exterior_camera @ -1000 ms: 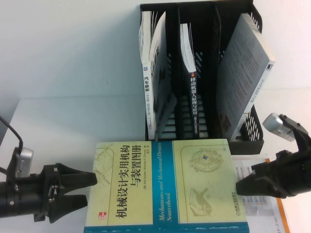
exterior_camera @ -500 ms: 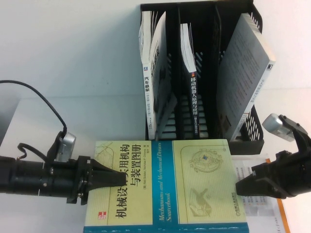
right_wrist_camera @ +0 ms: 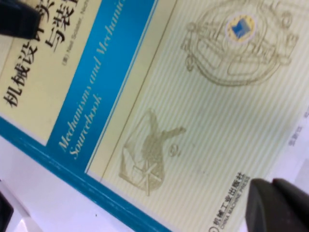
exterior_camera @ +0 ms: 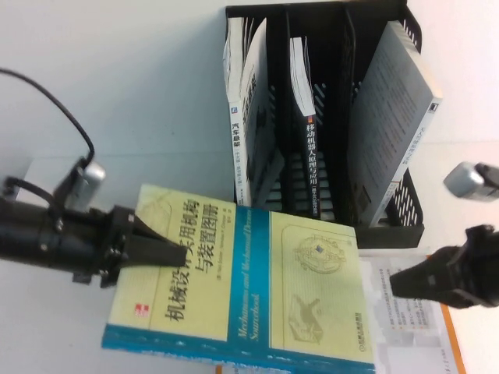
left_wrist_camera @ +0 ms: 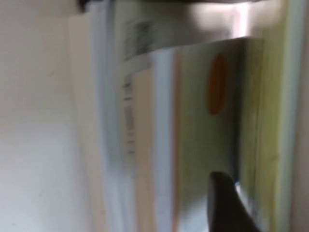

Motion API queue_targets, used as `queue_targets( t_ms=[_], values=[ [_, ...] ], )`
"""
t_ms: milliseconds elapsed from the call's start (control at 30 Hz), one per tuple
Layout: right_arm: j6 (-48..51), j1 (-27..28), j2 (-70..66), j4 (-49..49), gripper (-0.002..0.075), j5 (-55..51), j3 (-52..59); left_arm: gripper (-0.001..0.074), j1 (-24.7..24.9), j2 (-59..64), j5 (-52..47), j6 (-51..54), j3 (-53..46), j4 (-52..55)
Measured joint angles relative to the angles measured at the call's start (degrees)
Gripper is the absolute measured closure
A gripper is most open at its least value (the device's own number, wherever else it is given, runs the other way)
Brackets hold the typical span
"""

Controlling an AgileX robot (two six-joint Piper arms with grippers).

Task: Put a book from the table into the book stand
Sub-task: Pick up the book with your left arm

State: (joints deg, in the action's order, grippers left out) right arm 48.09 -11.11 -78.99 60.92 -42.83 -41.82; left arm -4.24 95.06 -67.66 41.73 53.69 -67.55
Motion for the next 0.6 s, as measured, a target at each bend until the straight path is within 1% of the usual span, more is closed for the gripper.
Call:
queue_targets(
  t_ms=[133, 233, 333, 500, 600],
  values=[
    [-0.11, 0.00, 6.23, 0.21, 0.0729, 1.89, 0.00, 0.0496, 0.79, -10.73, -0.32, -7.40, 5.45, 5.92],
    [0.42, 0.00, 10.68, 2.08, 0.0729, 2.91, 0.03, 0.0512, 3.12, -17.53, -1.25, -14.07, 12.55, 14.88],
    [3.11, 0.00, 14.14, 5.01, 0.0729, 3.17, 0.03, 0.0542, 6.52, -21.41, -2.60, -21.22, 21.21, 22.90],
    [6.15, 0.00, 18.09, 9.70, 0.0729, 2.61, 0.25, 0.0542, 14.31, -22.28, -5.09, -34.29, 33.09, 37.19],
    [6.29, 0.00, 18.82, 11.02, 0.0729, 1.21, 0.37, 0.0542, 19.45, -21.04, -5.09, -40.78, 38.00, 42.88]
  ],
)
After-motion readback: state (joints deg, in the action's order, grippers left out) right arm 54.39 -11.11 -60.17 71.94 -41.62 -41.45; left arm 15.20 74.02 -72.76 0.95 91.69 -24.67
